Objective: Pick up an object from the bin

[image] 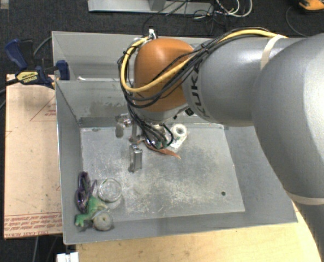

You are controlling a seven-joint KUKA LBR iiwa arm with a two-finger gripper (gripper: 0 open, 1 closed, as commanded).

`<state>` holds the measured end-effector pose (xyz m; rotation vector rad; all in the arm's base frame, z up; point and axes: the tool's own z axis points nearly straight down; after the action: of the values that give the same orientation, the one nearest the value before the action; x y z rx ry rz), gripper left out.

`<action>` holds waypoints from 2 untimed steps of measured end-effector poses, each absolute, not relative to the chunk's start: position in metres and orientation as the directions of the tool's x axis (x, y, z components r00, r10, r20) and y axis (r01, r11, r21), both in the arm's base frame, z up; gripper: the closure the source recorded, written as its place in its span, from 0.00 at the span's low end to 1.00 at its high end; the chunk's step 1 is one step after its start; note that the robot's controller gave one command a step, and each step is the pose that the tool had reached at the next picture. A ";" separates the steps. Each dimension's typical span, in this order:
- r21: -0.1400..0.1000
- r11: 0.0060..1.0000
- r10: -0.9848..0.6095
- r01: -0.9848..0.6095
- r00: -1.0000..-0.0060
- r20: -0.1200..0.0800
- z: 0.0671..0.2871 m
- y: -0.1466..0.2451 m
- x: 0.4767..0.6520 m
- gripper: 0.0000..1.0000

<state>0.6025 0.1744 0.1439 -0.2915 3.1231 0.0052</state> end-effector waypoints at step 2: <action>0.005 0.996 -0.090 -0.090 -0.996 -0.008 0.206 0.172 0.602 0.00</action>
Offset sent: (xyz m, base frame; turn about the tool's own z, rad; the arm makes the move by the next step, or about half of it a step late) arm -0.0010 -0.0024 0.0629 0.0973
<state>0.6019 0.1716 0.2056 -0.1410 3.1307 0.0080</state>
